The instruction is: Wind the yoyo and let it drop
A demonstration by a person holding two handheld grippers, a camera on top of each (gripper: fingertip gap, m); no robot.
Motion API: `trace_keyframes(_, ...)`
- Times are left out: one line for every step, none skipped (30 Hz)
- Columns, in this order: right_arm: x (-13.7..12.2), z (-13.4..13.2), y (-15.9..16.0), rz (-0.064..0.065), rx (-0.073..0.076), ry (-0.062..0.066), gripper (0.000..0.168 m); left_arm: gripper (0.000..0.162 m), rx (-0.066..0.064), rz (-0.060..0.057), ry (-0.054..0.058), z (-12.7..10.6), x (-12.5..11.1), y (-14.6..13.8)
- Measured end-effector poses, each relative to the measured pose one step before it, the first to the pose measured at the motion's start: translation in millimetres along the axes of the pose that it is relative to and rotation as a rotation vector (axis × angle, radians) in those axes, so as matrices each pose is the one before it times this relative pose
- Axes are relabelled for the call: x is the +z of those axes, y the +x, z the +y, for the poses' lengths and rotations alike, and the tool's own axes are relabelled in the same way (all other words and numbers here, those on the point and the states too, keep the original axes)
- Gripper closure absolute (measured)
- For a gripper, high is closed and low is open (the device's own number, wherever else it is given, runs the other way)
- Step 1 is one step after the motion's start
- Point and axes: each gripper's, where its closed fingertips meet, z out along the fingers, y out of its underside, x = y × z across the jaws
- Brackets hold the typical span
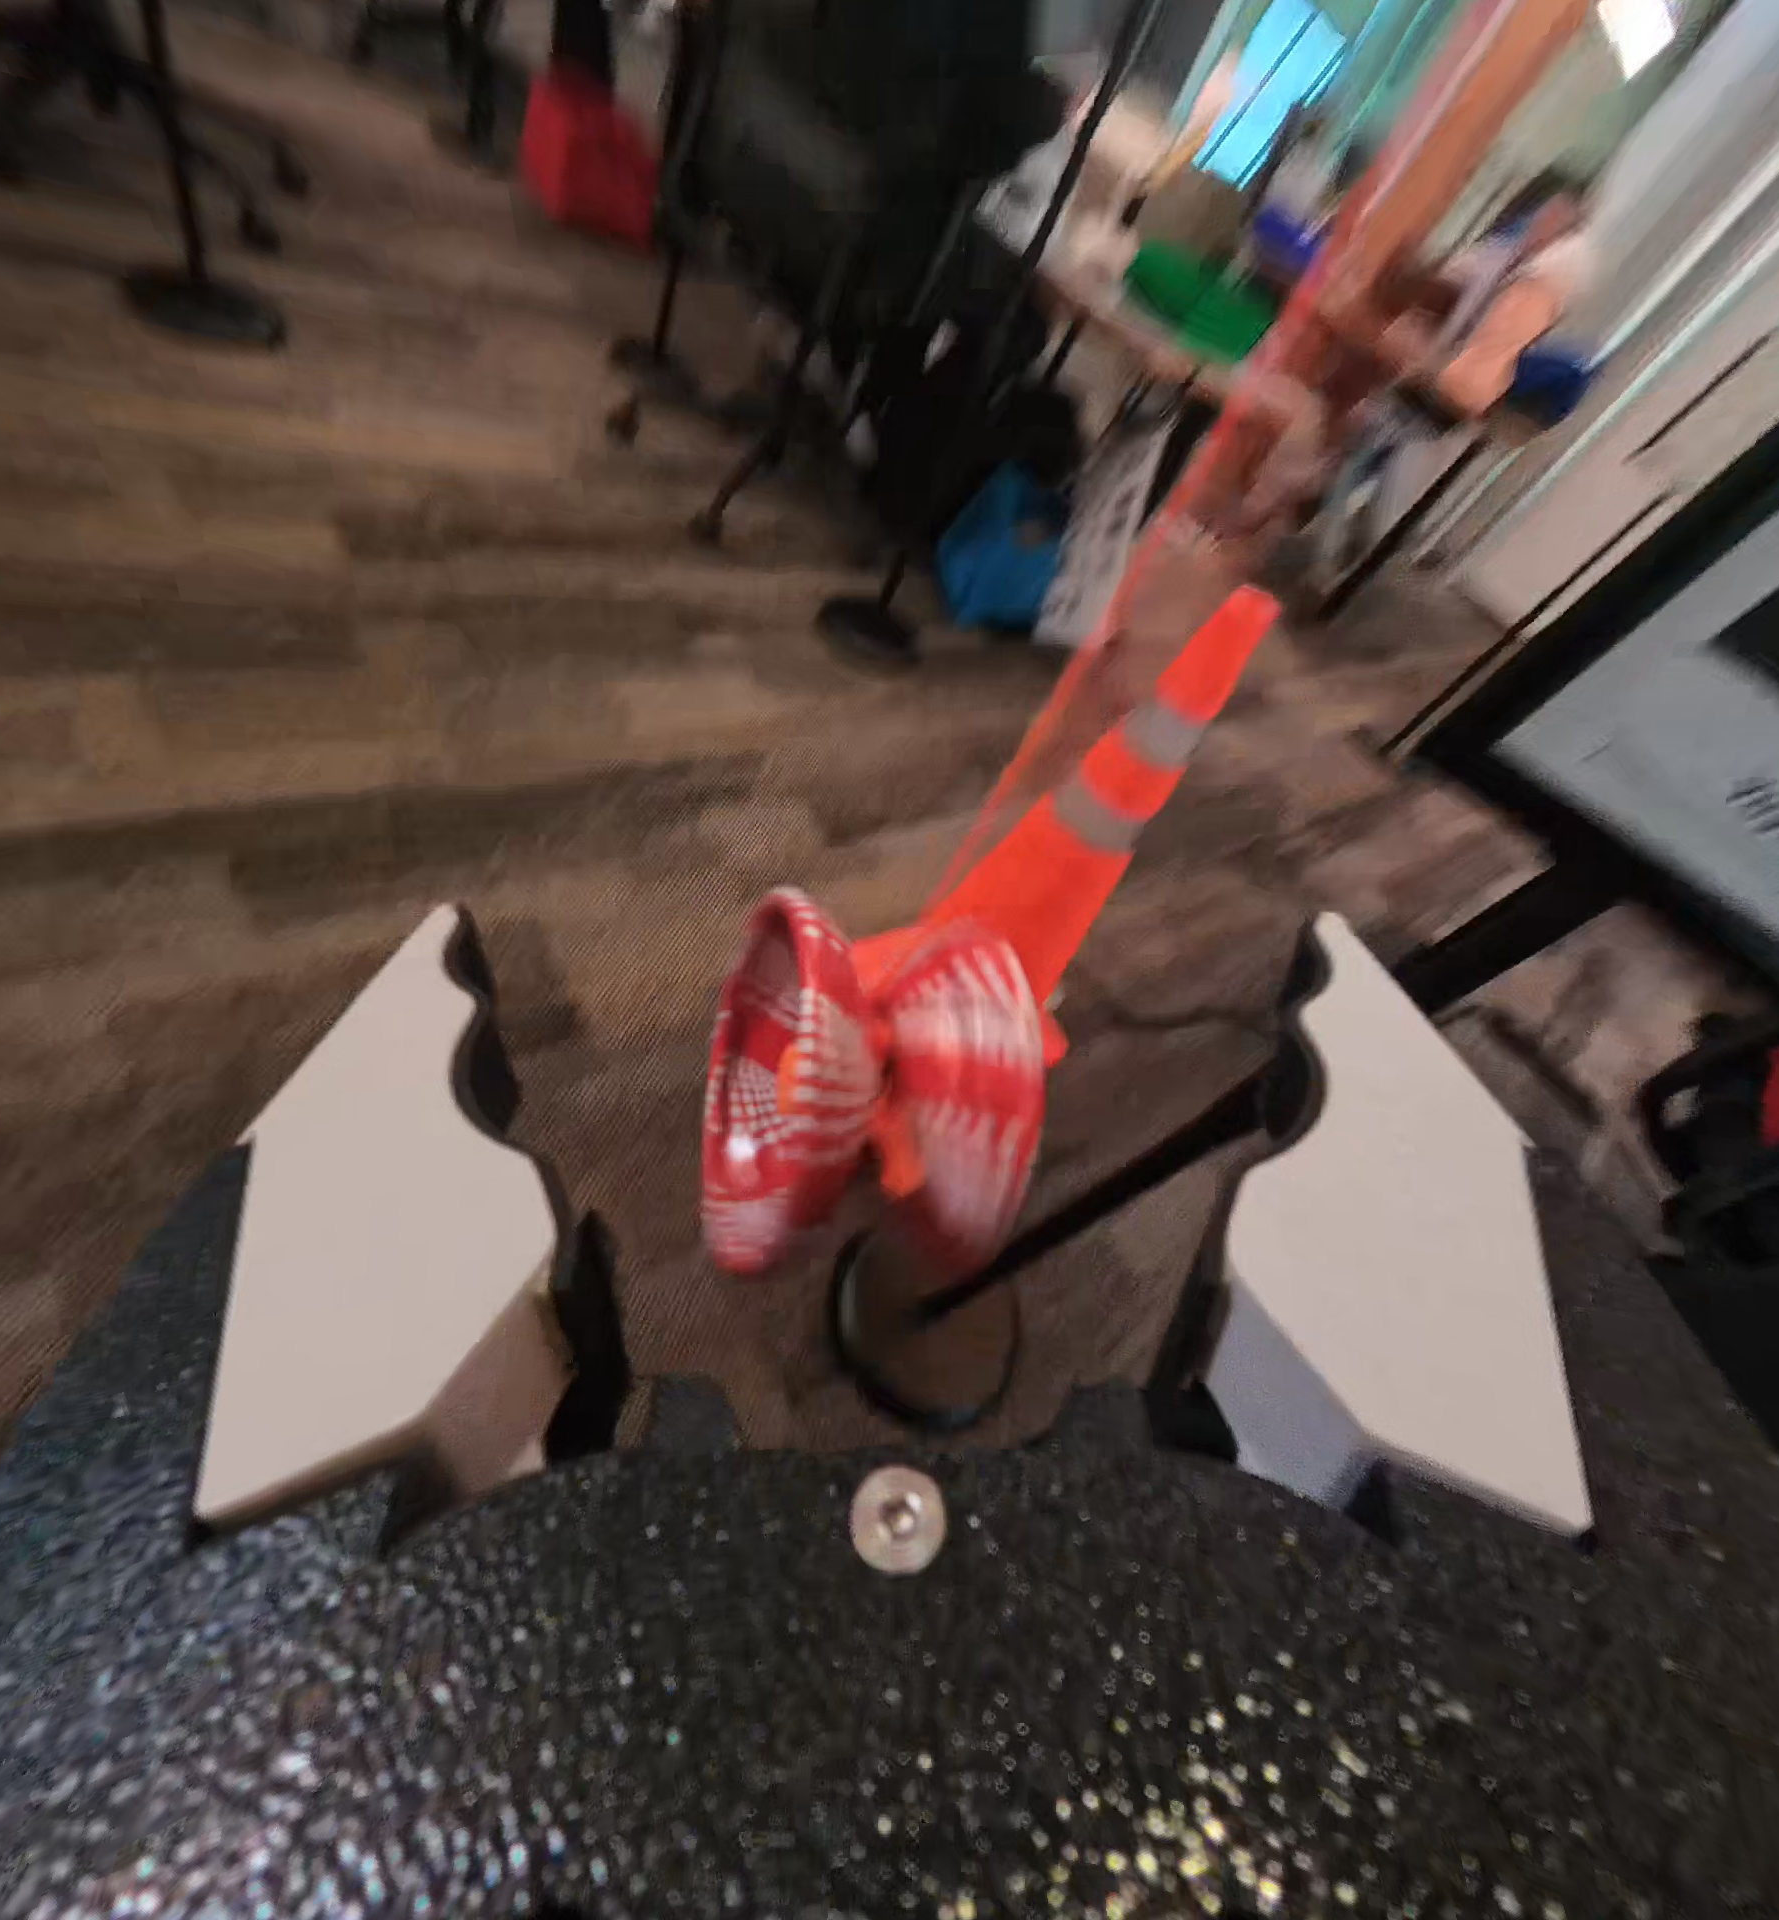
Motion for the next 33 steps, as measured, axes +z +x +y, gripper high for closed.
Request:
trace_keyframes(-1.84,-5.37,2.19,0.0133,-0.0190,0.0048,0.168,0.028,0.0028,0.0446,0.0507,-14.86,-0.02,9.32)
trace_keyframes(-2.17,-4.55,2.59,0.0108,-0.0166,0.0000,0.168,0.049,0.0133,0.0128,0.0242,-9.43,1.08,3.89)
trace_keyframes(-1.46,-3.67,1.29,0.0019,-0.0074,0.0003,0.168,0.071,0.0112,-0.0192,-0.0049,-3.90,3.18,-2.08)
trace_keyframes(-1.21,-3.49,1.30,-0.0017,-0.0003,0.0030,0.168,0.084,0.0094,-0.0114,-0.0221,0.75,4.06,-1.93)
trace_keyframes(-1.95,-3.21,1.61,0.0014,0.0010,0.0033,0.168,0.101,0.0064,0.0175,-0.0212,2.35,4.41,1.61)
trace_keyframes(-1.37,-3.84,2.66,0.0069,-0.0021,0.0042,0.168,0.112,0.0001,0.0254,-0.0165,2.72,4.28,2.64)
trace_keyframes(-1.82,-3.03,2.93,0.0070,-0.0041,0.0029,0.168,0.118,-0.0011,0.0227,-0.0124,2.55,4.21,2.34)
trace_keyframes(-0.77,-2.65,2.26,0.0045,-0.0028,-0.0005,0.168,0.118,-0.0004,0.0139,-0.0139,3.45,4.92,1.12)
trace_keyframes(-0.97,-3.31,2.37,0.0072,-0.0051,-0.0015,0.168,0.107,-0.0027,0.0074,-0.0077,2.40,4.26,0.88)
trace_keyframes(-1.07,-1.55,2.53,0.0087,-0.0079,-0.0016,0.168,0.089,-0.0125,0.0176,-0.0061,1.98,4.59,2.05)
trace_keyframes(0.06,-0.17,1.36,0.0040,-0.0084,-0.0065,0.168,0.064,-0.0236,0.0266,-0.0133,2.80,5.31,3.60)
trace_keyframes(0.12,0.66,0.33,-0.0006,-0.0064,-0.0112,0.168,0.046,-0.0238,0.0334,-0.0198,3.43,5.45,4.74)
trace_keyframes(0.13,1.07,1.04,0.0093,-0.0081,-0.0039,0.168,0.040,-0.0017,0.0306,-0.0186,3.85,4.45,5.59)
trace_keyframes(0.48,0.52,2.51,0.0148,-0.0130,-0.0050,0.168,0.037,0.0167,0.0158,-0.0284,5.01,4.34,3.60)
trace_keyframes(-0.15,3.28,1.86,0.0118,-0.0082,-0.0069,0.168,0.036,0.0234,0.0054,-0.0395,7.20,4.52,2.05)
trace_keyframes(0.25,0.67,2.46,0.0070,0.0001,-0.0037,0.168,0.034,0.0214,0.0061,-0.0386,7.69,4.64,2.09)
trace_keyframes(0.41,0.44,2.93,0.0069,0.0024,-0.0031,0.168,0.033,0.0184,-0.0012,-0.0377,7.70,4.66,0.77)
trace_keyframes(0.77,1.18,3.23,0.0074,0.0024,-0.0072,0.168,0.033,0.0155,0.0007,-0.0277,6.55,3.75,0.35)
trace_keyframes(0.64,1.53,3.81,0.0099,0.0004,-0.0068,0.168,0.037,0.0051,0.0085,-0.0133,5.44,3.54,1.88)
trace_keyframes(0.77,1.55,4.15,0.0114,-0.0010,-0.0072,0.168,0.046,0.0007,0.0069,-0.0022,2.22,1.46,1.47)
trace_keyframes(1.10,1.49,3.71,0.0088,-0.0005,-0.0086,0.168,0.058,0.0032,0.0096,0.0036,0.88,0.16,2.38)
trace_keyframes(1.09,1.84,2.99,0.0053,0.0015,-0.0092,0.168,0.072,0.0056,-0.0055,0.0135,-0.88,-1.33,0.03)
trace_keyframes(0.88,2.74,2.35,0.0038,0.0006,-0.0094,0.168,0.073,-0.0042,-0.0135,0.0112,-0.94,-1.54,-1.73)
trace_keyframes(0.86,2.71,2.07,0.0054,-0.0035,-0.0092,0.168,0.073,-0.0142,0.0045,-0.0052,1.04,-0.91,-0.23)
trace_keyframes(1.15,2.83,2.44,0.0063,-0.0048,-0.0094,0.168,0.073,-0.0087,0.0027,-0.0055,1.40,-1.05,-0.78)
trace_keyframes(0.53,3.66,2.20,0.0054,-0.0042,-0.0070,0.168,0.073,0.0035,-0.0067,-0.0023,0.97,-1.46,-2.02)
trace_keyframes(-0.16,3.53,1.71,0.0051,-0.0010,-0.0033,0.168,0.073,0.0080,-0.0178,0.0013,0.42,-2.70,-3.43)
trace_keyframes(-0.98,3.86,1.98,0.0066,0.0000,0.0008,0.168,0.073,0.0062,-0.0218,0.0063,-0.57,-3.44,-4.32)
trace_keyframes(-1.91,4.67,2.48,0.0089,-0.0007,0.0022,0.168,0.073,0.0066,-0.0244,0.0137,-2.37,-4.59,-4.72)
trace_keyframes(-2.30,6.43,2.10,0.0089,0.0027,0.0025,0.168,0.073,0.0101,-0.0327,0.0195,-4.36,-5.70,-5.45)
trace_keyframes(-3.80,7.64,0.38,0.0049,0.0032,0.0018,0.168,0.073,0.0104,-0.0367,0.0213,-5.90,-7.34,-6.51)
trace_keyframes(-2.80,10.03,-2.19,-0.0020,0.0008,0.0002,0.168,0.073,0.0122,-0.0398,0.0245,-7.85,-8.63,-7.23)
trace_keyframes(-6.44,11.17,-4.84,-0.0079,-0.0004,0.0035,0.168,0.073,0.0142,-0.0447,0.0260,-9.51,-10.20,-8.23)
